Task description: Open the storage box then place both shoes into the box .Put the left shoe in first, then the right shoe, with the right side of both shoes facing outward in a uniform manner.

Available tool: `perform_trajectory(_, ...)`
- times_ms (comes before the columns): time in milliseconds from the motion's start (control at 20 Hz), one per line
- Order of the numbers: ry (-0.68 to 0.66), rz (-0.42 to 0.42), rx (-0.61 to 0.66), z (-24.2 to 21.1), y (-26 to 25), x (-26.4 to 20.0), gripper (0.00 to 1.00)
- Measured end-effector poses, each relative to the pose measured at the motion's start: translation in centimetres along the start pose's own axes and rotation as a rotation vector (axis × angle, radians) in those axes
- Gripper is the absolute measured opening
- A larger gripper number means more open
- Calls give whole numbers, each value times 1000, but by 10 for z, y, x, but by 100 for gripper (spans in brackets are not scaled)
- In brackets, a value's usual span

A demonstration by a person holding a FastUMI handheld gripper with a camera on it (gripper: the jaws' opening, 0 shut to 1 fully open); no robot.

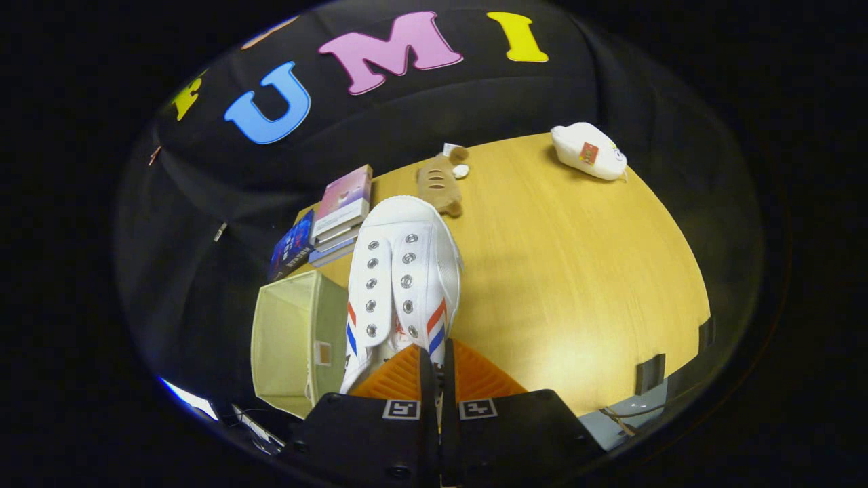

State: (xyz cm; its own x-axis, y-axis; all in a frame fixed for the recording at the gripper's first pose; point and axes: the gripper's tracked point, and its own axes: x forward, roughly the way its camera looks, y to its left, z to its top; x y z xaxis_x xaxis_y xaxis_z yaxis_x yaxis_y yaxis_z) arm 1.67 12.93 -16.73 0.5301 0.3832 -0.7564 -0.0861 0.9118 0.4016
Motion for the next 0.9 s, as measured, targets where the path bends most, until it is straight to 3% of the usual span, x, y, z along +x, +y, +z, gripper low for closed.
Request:
perform_trajectory(350, 43, 107, -46, -22, 108, 13, 6)
perform_trajectory(900, 128, 132, -32, -71, 178, 39, 6)
